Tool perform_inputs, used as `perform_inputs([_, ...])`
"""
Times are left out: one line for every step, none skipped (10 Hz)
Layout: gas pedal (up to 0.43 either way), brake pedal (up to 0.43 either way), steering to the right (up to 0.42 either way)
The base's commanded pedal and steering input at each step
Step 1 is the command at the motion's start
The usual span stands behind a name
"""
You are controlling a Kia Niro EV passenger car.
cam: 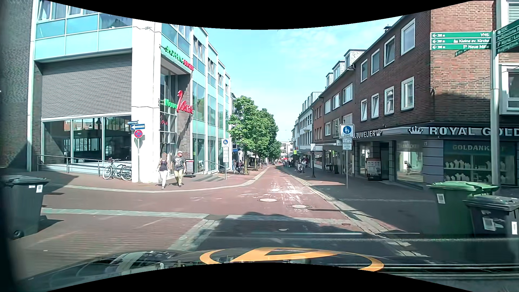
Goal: Follow the waypoints while adhering to traffic rules and regulations
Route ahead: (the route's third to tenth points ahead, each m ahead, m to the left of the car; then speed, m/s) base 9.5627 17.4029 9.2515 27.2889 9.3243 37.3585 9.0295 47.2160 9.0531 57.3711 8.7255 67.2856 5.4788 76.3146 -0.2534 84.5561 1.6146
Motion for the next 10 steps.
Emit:
perform_inputs([0.000,0.220,0.015])
perform_inputs([0.000,0.220,0.015])
perform_inputs([0.000,0.220,0.016])
perform_inputs([0.000,0.226,0.016])
perform_inputs([0.000,0.232,0.016])
perform_inputs([0.000,0.238,0.016])
perform_inputs([0.000,0.238,0.016])
perform_inputs([0.000,0.238,0.016])
perform_inputs([0.000,0.238,0.015])
perform_inputs([0.000,0.232,0.016])
